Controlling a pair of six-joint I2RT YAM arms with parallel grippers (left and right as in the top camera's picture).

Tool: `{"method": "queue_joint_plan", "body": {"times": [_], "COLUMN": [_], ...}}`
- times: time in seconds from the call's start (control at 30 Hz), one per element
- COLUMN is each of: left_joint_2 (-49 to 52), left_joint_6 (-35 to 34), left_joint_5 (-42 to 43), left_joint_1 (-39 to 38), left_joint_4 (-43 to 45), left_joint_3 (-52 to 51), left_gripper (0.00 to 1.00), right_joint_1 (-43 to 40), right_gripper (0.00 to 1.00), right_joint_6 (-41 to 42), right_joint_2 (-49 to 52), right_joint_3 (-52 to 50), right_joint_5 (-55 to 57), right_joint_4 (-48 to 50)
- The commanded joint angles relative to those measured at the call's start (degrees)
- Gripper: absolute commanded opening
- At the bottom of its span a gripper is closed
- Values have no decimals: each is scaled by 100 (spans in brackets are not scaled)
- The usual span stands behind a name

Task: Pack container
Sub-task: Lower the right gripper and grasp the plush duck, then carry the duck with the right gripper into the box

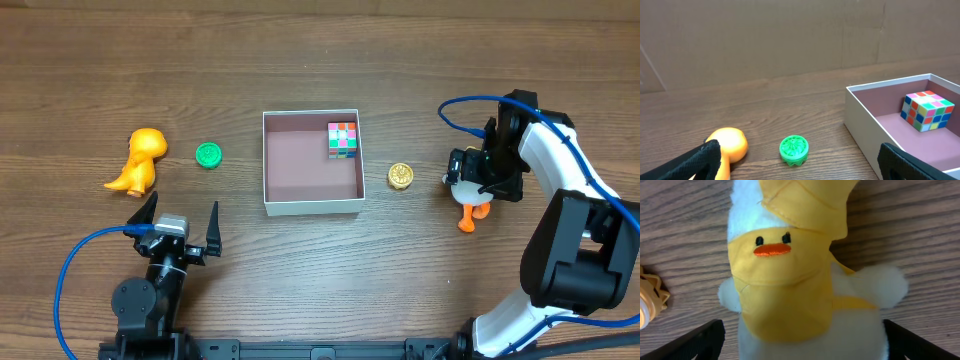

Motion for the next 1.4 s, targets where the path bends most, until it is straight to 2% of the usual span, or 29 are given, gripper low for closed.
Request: {"method": "queue_joint_plan", "body": {"times": [0.0,0.1,0.2,0.3,0.4,0.6,0.8,0.97,1.13,1.37], "left_joint_2": [-55,-55,-55,-55,-55,-55,-55,-55,-55,-55], "left_joint_6": [50,50,50,50,50,50,50,50,50,50], "left_joint_5": [-17,-17,-17,-17,-17,-17,-17,-17,-17,-17], "left_joint_1": [42,44,44,44,44,44,44,44,44,44], "left_joint_4": [2,2,2,2,2,2,2,2,2,2], "left_joint_3": [-20,-20,-20,-20,-20,-20,-20,-20,-20,-20], "left_gripper": [100,100,100,100,100,100,100,100,100,100], "right_joint_1": [26,26,26,26,26,28,33,184,820,2013], "right_gripper": [91,84,66,39,25,23,21,21,20,20], "right_joint_6": [-22,-20,0,22,22,173,173,170,173,221], "right_joint_2": [57,57,57,57,57,55,55,55,52,50], "right_joint_3": [-24,-24,-7,105,201,741,2199,3709,4649,4669], "right_joint_5": [-35,-35,-37,-37,-37,-59,-496,-1342,-1539,-1532], "right_joint_4": [35,39,13,-96,-179,-715,-1679,-2588,-3237,-3504]}}
